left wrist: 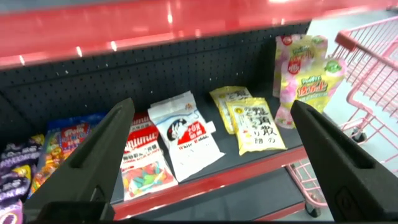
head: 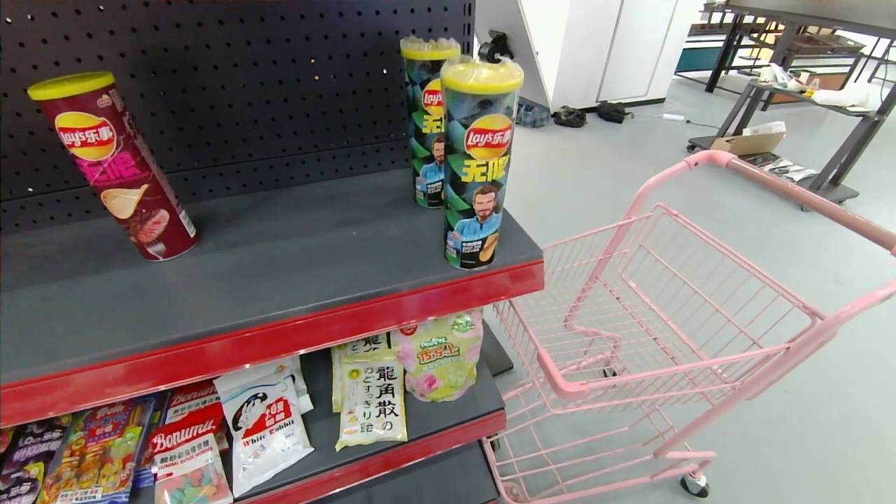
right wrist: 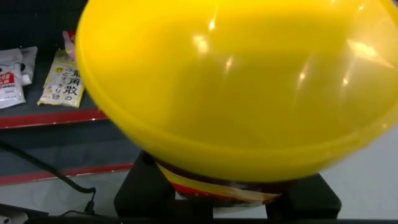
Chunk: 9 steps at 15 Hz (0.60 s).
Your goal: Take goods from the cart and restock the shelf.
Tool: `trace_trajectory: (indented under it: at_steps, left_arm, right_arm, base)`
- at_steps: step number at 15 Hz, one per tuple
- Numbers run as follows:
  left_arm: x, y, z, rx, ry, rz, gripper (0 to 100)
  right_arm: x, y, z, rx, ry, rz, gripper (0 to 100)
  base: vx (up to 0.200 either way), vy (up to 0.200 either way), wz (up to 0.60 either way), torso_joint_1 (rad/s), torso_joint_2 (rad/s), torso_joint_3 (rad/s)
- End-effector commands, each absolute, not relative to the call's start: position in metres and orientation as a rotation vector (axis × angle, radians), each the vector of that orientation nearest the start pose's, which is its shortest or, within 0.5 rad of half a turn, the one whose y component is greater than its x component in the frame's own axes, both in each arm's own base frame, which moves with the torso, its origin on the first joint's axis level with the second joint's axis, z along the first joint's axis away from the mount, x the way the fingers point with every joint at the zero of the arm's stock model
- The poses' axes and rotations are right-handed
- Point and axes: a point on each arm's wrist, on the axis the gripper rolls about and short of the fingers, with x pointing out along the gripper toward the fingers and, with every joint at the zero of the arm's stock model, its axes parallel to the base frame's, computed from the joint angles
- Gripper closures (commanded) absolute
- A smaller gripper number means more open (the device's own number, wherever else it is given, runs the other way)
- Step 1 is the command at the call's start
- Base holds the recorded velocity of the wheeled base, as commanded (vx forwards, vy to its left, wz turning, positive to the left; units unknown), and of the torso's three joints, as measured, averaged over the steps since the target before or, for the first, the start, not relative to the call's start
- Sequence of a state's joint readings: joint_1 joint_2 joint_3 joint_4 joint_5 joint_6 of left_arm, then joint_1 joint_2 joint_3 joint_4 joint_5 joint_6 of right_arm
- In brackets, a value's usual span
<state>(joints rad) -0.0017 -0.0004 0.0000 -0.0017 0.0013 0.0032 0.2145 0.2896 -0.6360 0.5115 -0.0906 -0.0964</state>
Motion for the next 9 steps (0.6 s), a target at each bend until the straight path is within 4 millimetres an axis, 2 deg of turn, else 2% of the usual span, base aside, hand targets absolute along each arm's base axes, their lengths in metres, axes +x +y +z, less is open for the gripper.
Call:
trace_trajectory:
  at_steps: [1, 5, 9]
  left_arm:
    - [-0.0228, 0.0001, 0.0756, 0.003, -0.002, 0.000, 0]
    - [-0.0228, 0.0001, 0.0756, 0.003, -0.002, 0.000, 0]
    - [-0.0228, 0.0001, 0.0756, 0.003, -0.002, 0.000, 0]
  right_arm:
    - [-0.0435, -0.0116, 0.1976, -0.124, 0.174, 0.133, 100]
    - [-0.0398, -0.0108, 0.1990, -0.126, 0.187, 0.133, 100]
    - [-0.0337, -0.0096, 0.2008, -0.130, 0.211, 0.128, 100]
  base:
    - [0.000, 0.000, 0.00, 0.183, -0.56, -0.373]
    - [0.000, 0.000, 0.00, 0.215, -0.59, -0.376]
    - [0.000, 0.000, 0.00, 0.172, -0.44, -0.267]
